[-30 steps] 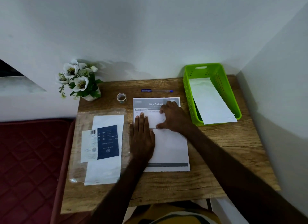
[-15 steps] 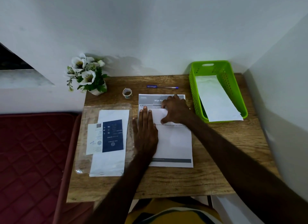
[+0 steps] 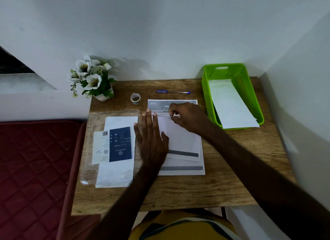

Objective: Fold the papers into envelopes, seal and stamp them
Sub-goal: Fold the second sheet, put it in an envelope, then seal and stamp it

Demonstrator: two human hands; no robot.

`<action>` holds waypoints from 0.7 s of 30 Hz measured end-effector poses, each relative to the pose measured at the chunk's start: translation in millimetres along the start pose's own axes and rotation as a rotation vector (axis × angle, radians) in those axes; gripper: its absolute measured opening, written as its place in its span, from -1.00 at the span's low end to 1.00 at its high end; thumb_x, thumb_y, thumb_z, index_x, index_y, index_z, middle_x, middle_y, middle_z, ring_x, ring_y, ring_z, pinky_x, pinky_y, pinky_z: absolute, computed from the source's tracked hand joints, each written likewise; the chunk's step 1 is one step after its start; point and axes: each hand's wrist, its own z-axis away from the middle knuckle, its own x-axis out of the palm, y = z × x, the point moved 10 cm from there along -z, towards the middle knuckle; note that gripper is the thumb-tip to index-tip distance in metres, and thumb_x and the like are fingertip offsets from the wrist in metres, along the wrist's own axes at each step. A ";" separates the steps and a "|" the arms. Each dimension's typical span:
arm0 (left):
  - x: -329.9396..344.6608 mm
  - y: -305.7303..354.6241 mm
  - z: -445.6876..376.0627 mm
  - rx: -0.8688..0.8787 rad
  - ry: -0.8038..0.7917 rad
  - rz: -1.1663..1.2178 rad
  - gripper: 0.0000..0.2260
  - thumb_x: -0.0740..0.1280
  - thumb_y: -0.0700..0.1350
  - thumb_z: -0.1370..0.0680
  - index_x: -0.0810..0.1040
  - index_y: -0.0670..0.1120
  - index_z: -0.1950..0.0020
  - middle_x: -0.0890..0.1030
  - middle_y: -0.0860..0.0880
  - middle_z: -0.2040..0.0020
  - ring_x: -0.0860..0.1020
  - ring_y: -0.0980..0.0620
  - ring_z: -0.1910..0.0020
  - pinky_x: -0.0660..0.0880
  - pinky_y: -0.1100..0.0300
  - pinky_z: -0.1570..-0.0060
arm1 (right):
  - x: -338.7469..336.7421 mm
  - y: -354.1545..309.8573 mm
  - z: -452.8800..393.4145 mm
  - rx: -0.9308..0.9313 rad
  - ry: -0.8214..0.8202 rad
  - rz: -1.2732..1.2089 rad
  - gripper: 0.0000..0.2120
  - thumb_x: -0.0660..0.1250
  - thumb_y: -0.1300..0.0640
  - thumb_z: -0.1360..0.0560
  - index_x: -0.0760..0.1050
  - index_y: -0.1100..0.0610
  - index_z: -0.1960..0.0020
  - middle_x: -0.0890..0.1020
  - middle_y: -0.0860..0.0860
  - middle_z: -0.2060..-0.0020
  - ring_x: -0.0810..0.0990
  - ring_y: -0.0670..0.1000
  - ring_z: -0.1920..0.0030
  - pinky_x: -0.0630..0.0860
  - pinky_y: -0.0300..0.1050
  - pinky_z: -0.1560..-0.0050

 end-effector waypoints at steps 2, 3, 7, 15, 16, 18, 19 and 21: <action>-2.0 -1.1 0.1 0.012 0.014 0.001 -0.39 0.31 -0.05 -0.58 0.25 -0.16 -0.60 0.19 -0.21 -0.63 0.15 -0.20 -0.62 -0.05 -0.23 -0.60 | -2.4 -3.3 6.3 -0.058 0.078 0.061 -0.95 0.39 0.16 -0.54 0.54 0.08 0.01 0.69 0.04 0.16 0.62 0.09 0.15 0.30 -0.15 0.25; -2.0 -1.3 0.4 0.021 0.015 0.001 -0.39 0.33 -0.06 -0.57 0.27 -0.16 -0.59 0.20 -0.21 -0.63 0.15 -0.20 -0.62 -0.06 -0.22 -0.60 | -0.8 -4.8 9.8 -0.087 0.109 0.087 -0.95 0.37 0.19 -0.53 0.53 0.10 0.01 0.69 0.07 0.16 0.63 0.13 0.16 0.38 -0.12 0.26; 3.3 4.5 4.5 0.088 -0.014 -0.019 -0.45 0.33 -0.08 -0.56 0.35 -0.15 -0.55 0.23 -0.19 -0.62 0.12 -0.18 -0.63 0.00 -0.23 -0.59 | 18.4 -3.3 22.7 -0.181 0.202 0.181 -0.86 0.41 0.25 -0.46 0.57 0.17 -0.02 0.71 0.17 0.06 0.70 0.22 0.10 0.63 0.01 0.21; 32.9 5.5 15.9 0.142 -0.114 -0.033 -0.53 0.19 -0.10 -0.66 0.33 -0.19 -0.57 0.22 -0.19 -0.62 0.10 -0.15 -0.64 0.05 -0.20 -0.59 | 67.0 7.1 40.5 -0.284 0.304 0.272 -0.63 0.53 0.33 -0.42 0.63 0.29 -0.22 0.66 0.23 -0.21 0.67 0.22 -0.19 0.63 0.11 -0.15; 35.4 5.0 17.5 0.147 -0.115 -0.035 -0.53 0.19 -0.10 -0.67 0.32 -0.20 -0.57 0.22 -0.19 -0.62 0.11 -0.16 -0.64 0.06 -0.20 -0.59 | 72.5 6.9 42.3 -0.289 0.301 0.276 -0.63 0.51 0.33 -0.44 0.62 0.29 -0.24 0.65 0.23 -0.23 0.66 0.22 -0.22 0.63 0.12 -0.17; 39.2 2.7 19.3 0.141 -0.113 -0.038 -0.54 0.18 -0.11 -0.68 0.33 -0.22 -0.57 0.24 -0.20 -0.62 0.14 -0.17 -0.63 0.09 -0.20 -0.58 | 83.1 6.7 44.1 -0.283 0.288 0.294 -0.63 0.46 0.28 -0.49 0.59 0.28 -0.29 0.61 0.23 -0.29 0.62 0.22 -0.28 0.60 0.15 -0.23; 40.7 1.1 19.6 0.131 -0.116 -0.039 -0.54 0.17 -0.11 -0.68 0.33 -0.22 -0.57 0.24 -0.20 -0.61 0.15 -0.17 -0.63 0.11 -0.20 -0.58 | 86.8 6.0 44.4 -0.276 0.283 0.306 -0.63 0.42 0.26 -0.53 0.57 0.27 -0.32 0.60 0.23 -0.31 0.60 0.22 -0.31 0.57 0.16 -0.27; 44.6 -2.1 19.8 0.113 -0.132 -0.037 -0.54 0.16 -0.12 -0.68 0.32 -0.23 -0.57 0.25 -0.20 -0.61 0.17 -0.17 -0.62 0.14 -0.21 -0.56 | 92.6 4.1 44.4 -0.266 0.270 0.324 -0.64 0.28 0.23 -0.60 0.54 0.27 -0.37 0.56 0.23 -0.35 0.55 0.21 -0.37 0.52 0.17 -0.34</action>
